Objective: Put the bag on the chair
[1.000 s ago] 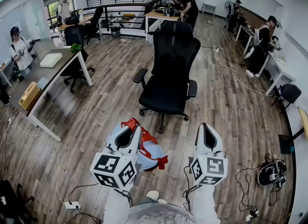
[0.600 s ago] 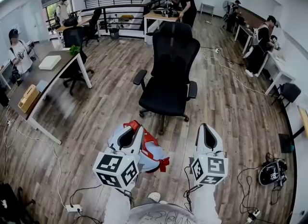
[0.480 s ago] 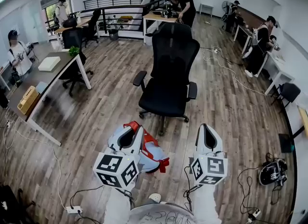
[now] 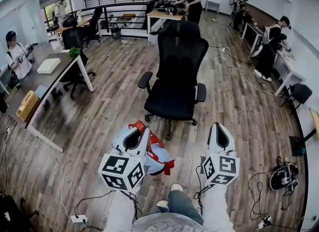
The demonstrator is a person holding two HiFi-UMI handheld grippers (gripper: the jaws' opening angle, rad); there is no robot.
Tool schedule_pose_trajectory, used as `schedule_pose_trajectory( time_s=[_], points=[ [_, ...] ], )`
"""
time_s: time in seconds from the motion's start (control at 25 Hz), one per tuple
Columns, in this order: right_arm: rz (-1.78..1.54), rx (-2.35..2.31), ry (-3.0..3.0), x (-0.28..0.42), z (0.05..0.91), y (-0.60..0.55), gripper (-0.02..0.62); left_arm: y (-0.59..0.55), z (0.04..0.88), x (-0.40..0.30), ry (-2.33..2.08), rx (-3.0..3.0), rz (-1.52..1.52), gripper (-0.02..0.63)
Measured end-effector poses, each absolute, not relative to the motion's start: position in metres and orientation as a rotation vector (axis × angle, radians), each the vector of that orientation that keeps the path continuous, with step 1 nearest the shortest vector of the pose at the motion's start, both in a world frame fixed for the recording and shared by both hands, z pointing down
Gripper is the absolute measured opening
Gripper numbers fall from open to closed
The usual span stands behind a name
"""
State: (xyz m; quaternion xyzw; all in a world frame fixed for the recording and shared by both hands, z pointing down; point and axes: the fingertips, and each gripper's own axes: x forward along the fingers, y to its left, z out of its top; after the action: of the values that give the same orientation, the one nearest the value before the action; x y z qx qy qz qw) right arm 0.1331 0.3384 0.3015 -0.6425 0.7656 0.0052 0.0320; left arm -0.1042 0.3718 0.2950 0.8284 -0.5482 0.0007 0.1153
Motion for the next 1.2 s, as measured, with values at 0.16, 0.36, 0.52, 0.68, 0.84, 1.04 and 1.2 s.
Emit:
schedule_pose_trajectory(
  time_s=[0.16,0.36,0.52,0.68,0.84,1.04,1.2],
  points=[
    [0.012,-1.984,2.369,0.138,0.307,0.307,0.009,0.343,0.303,-0.103,-1.618,2.409,0.017,0.048],
    [-0.012,-1.963,2.394,0.14,0.319,0.249,0.009,0.292,0.315,-0.106,-1.631,2.37,0.026,0.048],
    [-0.016,-1.937,2.42,0.145,0.323,0.191,0.009,0.243,0.32,-0.101,-1.652,2.345,0.024,0.048],
    [-0.009,-1.886,2.464,0.148,0.323,0.124,0.009,0.184,0.321,-0.097,-1.699,2.305,0.005,0.048],
    [0.002,-1.848,2.483,0.155,0.321,0.064,0.009,0.132,0.32,-0.092,-1.743,2.291,-0.01,0.048],
    [0.012,-1.825,2.509,0.151,0.322,0.005,0.009,0.074,0.317,-0.089,-1.765,2.3,-0.01,0.048],
    [-0.006,-1.821,2.516,0.149,0.328,-0.033,0.009,0.032,0.32,-0.083,-1.748,2.309,0.005,0.048]
  ],
)
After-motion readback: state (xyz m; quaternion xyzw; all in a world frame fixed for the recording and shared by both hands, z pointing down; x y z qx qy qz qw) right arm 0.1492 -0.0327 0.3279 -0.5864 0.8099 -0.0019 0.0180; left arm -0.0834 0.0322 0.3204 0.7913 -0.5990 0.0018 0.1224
